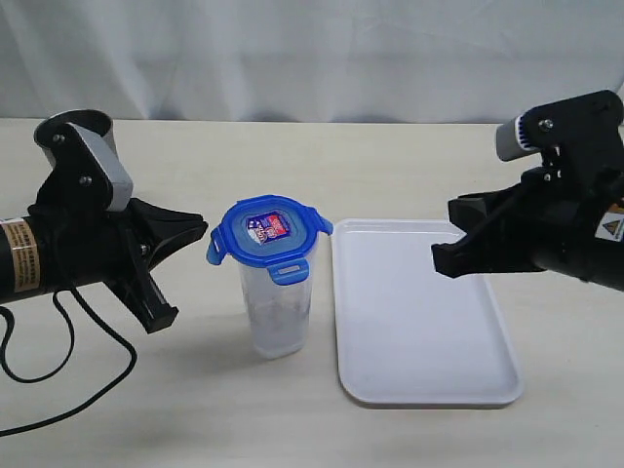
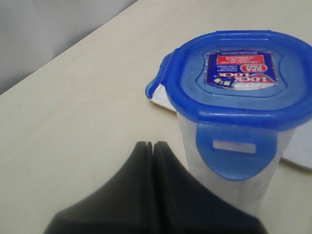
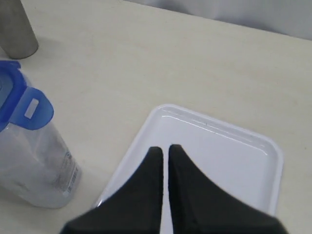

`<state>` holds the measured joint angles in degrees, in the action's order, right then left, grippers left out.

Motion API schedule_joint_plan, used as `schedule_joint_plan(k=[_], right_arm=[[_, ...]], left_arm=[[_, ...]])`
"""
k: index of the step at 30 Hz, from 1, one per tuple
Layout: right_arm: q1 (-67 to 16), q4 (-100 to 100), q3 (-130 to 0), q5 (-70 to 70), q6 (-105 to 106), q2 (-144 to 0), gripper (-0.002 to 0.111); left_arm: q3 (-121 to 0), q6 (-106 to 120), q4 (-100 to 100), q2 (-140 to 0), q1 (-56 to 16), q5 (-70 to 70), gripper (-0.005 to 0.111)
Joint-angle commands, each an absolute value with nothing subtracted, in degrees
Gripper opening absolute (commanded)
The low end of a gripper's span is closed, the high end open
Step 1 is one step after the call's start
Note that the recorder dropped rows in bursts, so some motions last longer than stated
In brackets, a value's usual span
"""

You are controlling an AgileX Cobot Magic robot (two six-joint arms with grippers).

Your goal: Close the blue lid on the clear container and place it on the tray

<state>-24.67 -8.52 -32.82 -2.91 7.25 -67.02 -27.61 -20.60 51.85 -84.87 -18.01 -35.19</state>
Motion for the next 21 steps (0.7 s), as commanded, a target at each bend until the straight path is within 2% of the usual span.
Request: schedule_joint_plan(k=[1, 6, 10, 17, 21], right_arm=[[-23.84, -8.10, -33.31, 6.99, 8.29, -70.28, 0.004], [-22.69, -5.95, -32.68, 19.35, 5.19, -73.06, 0.004], [-20.66, 16.59, -30.21, 34.78, -12.61, -75.03, 0.004], [-3.32, 62.09, -35.49, 52.79, -50.29, -84.60, 0.004], [6.20, 75.47, -36.97, 66.62, -55.10, -89.51, 0.004]], left_arm=[[-27.50, -21.07, 52.03, -84.54, -17.87, -36.10, 0.000], [-27.50, -21.07, 52.03, -84.54, -17.87, -36.21, 0.000], [-27.50, -21.07, 52.03, -84.54, -17.87, -36.61, 0.000], [-27.50, -20.87, 52.03, -84.54, -17.87, -35.83, 0.000], [-27.50, -20.87, 52.03, -84.54, -17.87, -35.73, 0.000]])
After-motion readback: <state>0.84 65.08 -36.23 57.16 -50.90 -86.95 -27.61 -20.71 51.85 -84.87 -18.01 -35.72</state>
